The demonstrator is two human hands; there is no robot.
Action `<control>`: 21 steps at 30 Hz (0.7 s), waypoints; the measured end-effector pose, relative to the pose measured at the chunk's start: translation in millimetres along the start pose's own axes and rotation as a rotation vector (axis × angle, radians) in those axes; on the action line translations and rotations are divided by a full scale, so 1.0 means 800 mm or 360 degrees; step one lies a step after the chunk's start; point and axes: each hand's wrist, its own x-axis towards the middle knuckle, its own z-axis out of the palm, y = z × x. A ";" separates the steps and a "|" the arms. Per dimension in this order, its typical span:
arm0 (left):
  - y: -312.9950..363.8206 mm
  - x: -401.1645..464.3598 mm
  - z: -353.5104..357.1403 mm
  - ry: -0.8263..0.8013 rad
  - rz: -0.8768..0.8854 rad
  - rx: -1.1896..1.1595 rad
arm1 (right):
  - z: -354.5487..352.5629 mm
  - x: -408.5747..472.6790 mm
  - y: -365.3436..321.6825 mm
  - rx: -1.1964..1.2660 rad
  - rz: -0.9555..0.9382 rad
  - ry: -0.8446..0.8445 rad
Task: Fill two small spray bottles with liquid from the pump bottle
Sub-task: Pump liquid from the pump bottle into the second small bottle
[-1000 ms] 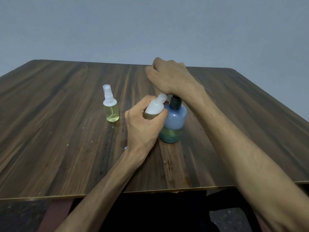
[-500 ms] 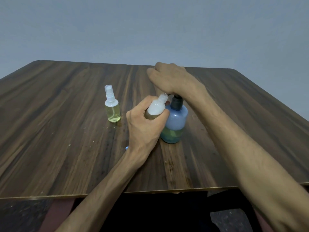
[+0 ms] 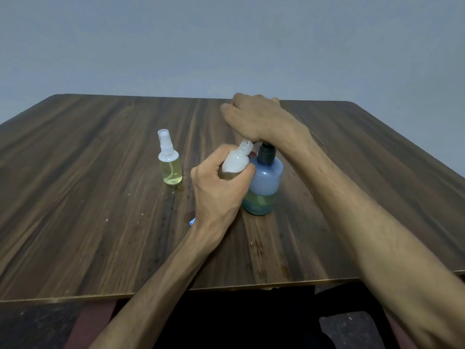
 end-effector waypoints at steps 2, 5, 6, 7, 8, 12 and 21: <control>0.000 -0.001 -0.001 -0.0003 0.0028 -0.0019 | -0.004 -0.002 -0.001 0.0043 -0.0026 0.0121; -0.001 0.001 0.000 -0.0007 0.0022 -0.0011 | -0.002 0.003 -0.002 0.0032 -0.0012 0.0110; 0.000 0.001 0.000 -0.0014 0.0017 0.0001 | 0.002 0.002 -0.001 0.0003 0.0008 0.0048; 0.001 0.000 -0.001 -0.0014 0.0027 0.0004 | 0.003 0.001 0.000 -0.0009 0.0000 0.0054; 0.001 0.000 -0.002 -0.0012 0.0050 0.0002 | 0.001 0.000 0.000 0.0008 -0.0020 0.0125; -0.001 0.001 0.000 -0.0005 0.0039 -0.0019 | -0.001 0.001 0.000 0.0017 -0.0004 0.0123; 0.000 0.001 -0.001 -0.0028 0.0040 -0.0005 | -0.002 0.001 0.002 0.0063 0.0009 0.0054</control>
